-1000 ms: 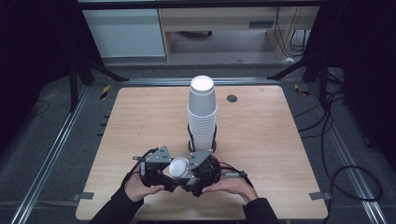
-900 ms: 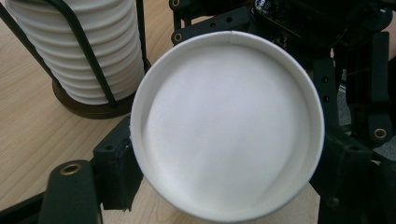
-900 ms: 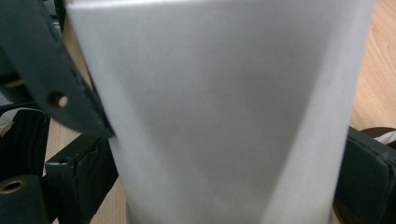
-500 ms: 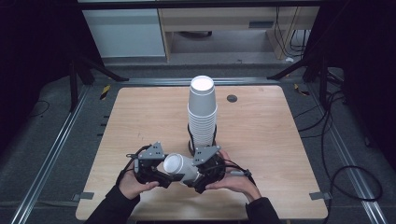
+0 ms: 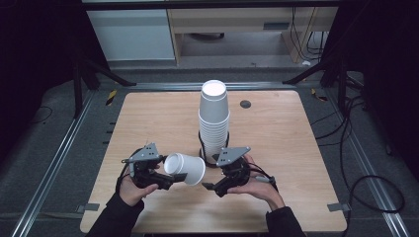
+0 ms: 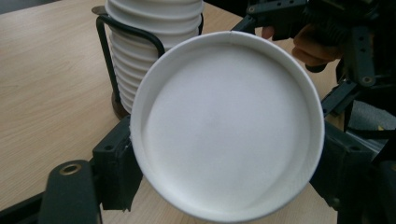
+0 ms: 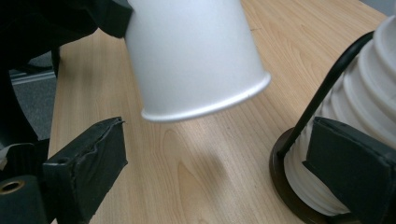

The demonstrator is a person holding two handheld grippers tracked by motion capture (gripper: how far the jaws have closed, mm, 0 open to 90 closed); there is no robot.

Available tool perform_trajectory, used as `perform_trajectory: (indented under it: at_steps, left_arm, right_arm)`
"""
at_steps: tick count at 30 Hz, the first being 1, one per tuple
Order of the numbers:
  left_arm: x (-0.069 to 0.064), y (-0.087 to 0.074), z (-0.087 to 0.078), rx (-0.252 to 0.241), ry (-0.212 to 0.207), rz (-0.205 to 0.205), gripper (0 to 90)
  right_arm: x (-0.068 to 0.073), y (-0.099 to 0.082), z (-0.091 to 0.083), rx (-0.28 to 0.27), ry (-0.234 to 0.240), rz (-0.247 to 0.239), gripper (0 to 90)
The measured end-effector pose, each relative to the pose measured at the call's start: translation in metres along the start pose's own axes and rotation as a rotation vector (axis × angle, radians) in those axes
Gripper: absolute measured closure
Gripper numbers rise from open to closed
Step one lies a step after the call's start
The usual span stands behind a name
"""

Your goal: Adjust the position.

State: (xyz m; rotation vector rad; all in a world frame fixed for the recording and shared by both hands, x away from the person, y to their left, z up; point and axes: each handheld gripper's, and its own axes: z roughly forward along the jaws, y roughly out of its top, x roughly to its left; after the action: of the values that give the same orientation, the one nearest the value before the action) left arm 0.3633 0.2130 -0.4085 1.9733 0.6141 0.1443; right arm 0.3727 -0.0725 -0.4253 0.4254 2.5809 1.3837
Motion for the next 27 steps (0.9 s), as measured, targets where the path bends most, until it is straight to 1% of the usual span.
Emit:
perform_trajectory:
  at_steps: [2,5,8,11,12,14,17,18,23,27]
  left_arm:
    - [0.001,0.0,-0.001,-0.023,-0.009,-0.006,21.8]
    - [0.0,-0.001,-0.002,-0.051,-0.027,-0.01,21.8]
    - [-0.001,0.0,-0.001,-0.075,-0.056,-0.01,21.8]
    - [-0.004,0.0,0.0,-0.087,-0.081,-0.003,21.8]
    - [-0.005,0.0,0.001,-0.087,-0.088,-0.002,21.7]
    - [-0.008,0.001,0.003,-0.086,-0.103,0.007,21.7]
    - [-0.012,0.001,0.005,-0.086,-0.132,0.013,21.8]
    - [-0.013,0.002,0.006,-0.085,-0.134,0.018,21.8]
    - [-0.019,0.002,0.01,-0.076,-0.177,0.034,21.8]
    - [-0.022,0.002,0.014,-0.061,-0.191,0.046,21.9]
  right_arm:
    - [-0.001,-0.001,0.0,-0.001,0.0,0.007,5.2]
    - [-0.002,-0.003,0.001,-0.01,0.016,0.02,5.3]
    - [-0.002,-0.003,0.002,-0.024,0.041,0.03,5.4]
    - [-0.001,-0.003,0.004,-0.038,0.074,0.035,5.4]
    - [0.0,-0.003,0.005,-0.044,0.09,0.04,5.4]
    - [0.002,-0.002,0.006,-0.048,0.104,0.038,5.4]
    - [0.004,-0.002,0.009,-0.036,0.118,0.027,5.2]
    - [0.004,-0.002,0.01,-0.034,0.123,0.026,5.1]
    - [0.008,-0.003,0.014,-0.036,0.156,0.021,4.8]
    - [0.011,-0.003,0.019,-0.017,0.163,0.013,4.3]
